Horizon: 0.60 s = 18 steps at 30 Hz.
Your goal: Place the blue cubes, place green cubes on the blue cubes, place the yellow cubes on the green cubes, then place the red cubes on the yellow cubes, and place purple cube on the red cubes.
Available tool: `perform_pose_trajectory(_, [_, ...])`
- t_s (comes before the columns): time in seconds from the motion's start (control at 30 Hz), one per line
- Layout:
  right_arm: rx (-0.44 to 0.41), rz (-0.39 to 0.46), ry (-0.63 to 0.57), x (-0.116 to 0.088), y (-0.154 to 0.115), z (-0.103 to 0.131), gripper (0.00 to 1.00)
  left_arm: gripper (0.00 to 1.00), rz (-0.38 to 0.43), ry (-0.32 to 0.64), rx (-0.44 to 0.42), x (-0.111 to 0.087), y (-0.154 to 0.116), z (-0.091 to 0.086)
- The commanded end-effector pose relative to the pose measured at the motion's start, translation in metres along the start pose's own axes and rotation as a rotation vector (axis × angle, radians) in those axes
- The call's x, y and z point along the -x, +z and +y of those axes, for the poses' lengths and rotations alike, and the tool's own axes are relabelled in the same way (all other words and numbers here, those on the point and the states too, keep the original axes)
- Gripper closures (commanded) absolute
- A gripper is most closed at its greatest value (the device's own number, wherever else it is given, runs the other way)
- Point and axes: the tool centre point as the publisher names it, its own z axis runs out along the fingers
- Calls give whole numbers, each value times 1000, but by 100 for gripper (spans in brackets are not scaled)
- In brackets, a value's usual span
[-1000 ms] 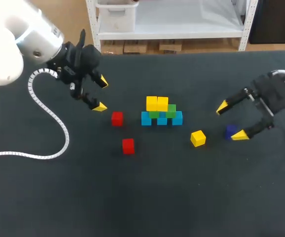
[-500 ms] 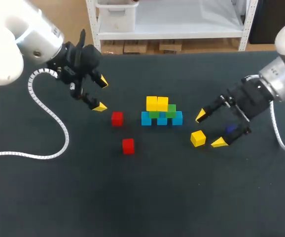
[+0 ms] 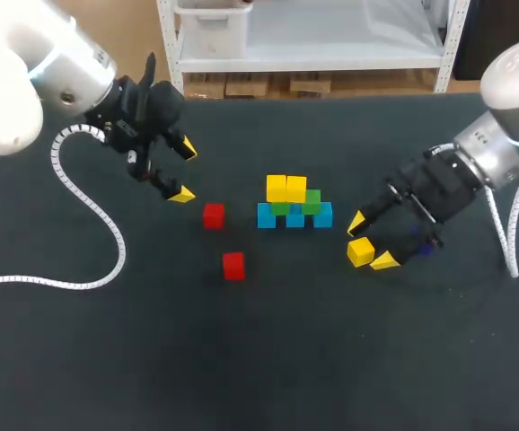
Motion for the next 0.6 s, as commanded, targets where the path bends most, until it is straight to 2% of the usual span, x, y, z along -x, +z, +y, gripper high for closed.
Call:
perform_pose_trajectory(0.03, [-1,0,3,-3,2,-1,37,0,-3,3,1,-1,0,0])
perform_pose_trajectory(0.07, [-3,0,4,-3,2,-1,48,0,-3,3,1,-1,0,0])
perform_pose_trajectory(0.13, [-5,1,5,-4,2,-2,57,0,-3,3,1,-1,0,0])
perform_pose_trajectory(0.17, [-6,1,5,-5,2,-2,64,0,-3,3,1,-1,0,0])
perform_pose_trajectory(0.2, [-6,1,5,-5,1,-2,84,0,-3,3,1,-1,0,0])
perform_pose_trajectory(0.23, [-7,2,5,-5,1,-2,100,0,-3,3,1,-1,0,0])
perform_pose_trajectory(0.33, [-20,6,8,-3,-2,-2,100,0,-3,3,1,-1,0,0])
perform_pose_trajectory(0.43, [-68,16,43,0,-10,-3,100,0,-3,3,1,-1,0,0])
perform_pose_trajectory(0.6, [-237,29,123,8,-32,-9,100,0,-3,3,1,-1,0,0])
